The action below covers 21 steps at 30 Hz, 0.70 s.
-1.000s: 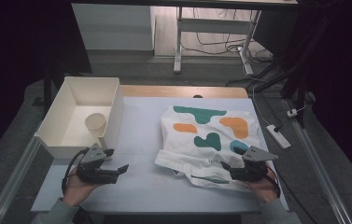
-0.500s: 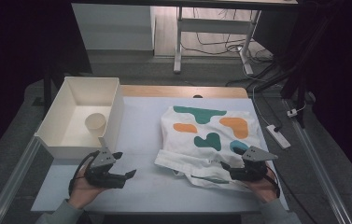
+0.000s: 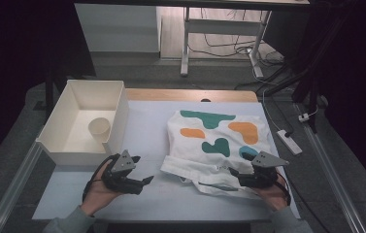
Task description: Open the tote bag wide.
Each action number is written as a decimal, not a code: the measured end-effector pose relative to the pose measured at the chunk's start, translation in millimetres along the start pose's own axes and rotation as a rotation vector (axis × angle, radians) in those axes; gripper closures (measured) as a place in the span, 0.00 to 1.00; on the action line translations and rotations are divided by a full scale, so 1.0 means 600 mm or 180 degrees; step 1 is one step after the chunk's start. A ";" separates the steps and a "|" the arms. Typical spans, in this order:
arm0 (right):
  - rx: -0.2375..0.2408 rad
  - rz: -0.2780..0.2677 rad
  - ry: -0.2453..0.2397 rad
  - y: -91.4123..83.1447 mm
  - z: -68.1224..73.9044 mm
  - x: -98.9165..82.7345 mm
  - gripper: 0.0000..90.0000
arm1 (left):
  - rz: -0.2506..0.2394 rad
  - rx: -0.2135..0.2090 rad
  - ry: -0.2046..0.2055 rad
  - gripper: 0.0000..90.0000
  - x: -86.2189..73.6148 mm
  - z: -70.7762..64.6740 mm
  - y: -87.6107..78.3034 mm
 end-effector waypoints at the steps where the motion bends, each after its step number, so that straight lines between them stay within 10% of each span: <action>1: 0.0000 0.0000 0.0001 0.000 0.000 0.000 0.28 | 0.0000 0.0000 0.0000 0.22 0.000 0.000 0.000; 21: 0.0008 0.0004 -0.0024 0.001 0.001 0.000 0.28 | 0.0114 -0.0182 0.0270 0.22 0.077 -0.027 0.058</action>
Point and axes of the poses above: each handheld gripper's, and its own axes: y roughly forward along the jaws, x roughly out of its top, z roughly to its left, the point moved 2 cm from there along y, roughly forward along the jaws, and after that the axes turned 9 degrees about -y, right-handed, at the moved point
